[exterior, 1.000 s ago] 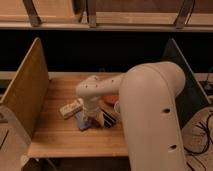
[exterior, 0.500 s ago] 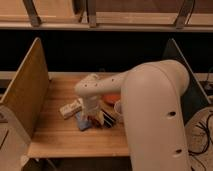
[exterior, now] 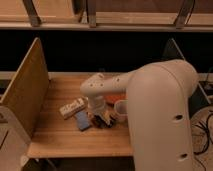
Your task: Drag the pepper across the table
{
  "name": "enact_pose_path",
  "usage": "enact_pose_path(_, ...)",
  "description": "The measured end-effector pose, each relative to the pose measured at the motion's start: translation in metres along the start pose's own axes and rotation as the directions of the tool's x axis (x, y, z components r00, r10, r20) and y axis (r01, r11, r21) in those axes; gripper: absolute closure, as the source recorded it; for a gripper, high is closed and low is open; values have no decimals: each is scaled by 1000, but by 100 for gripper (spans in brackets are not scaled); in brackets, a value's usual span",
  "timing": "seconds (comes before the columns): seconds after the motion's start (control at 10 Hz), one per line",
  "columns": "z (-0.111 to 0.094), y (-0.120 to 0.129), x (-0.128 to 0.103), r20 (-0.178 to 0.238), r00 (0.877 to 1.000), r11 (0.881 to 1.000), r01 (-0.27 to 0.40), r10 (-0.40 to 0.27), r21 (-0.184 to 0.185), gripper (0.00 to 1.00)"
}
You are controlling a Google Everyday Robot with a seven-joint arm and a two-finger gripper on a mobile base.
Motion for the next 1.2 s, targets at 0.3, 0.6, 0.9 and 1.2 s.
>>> enact_pose_path(0.3, 15, 4, 4, -31, 1000, 1000, 2, -1, 18, 34)
enact_pose_path(0.6, 20, 4, 2, -42, 999, 1000, -9, 10, 25, 34)
enact_pose_path(0.9, 12, 2, -5, -21, 999, 1000, -27, 27, 14, 34)
enact_pose_path(1.2, 9, 0, -7, -11, 999, 999, -36, 36, 8, 34)
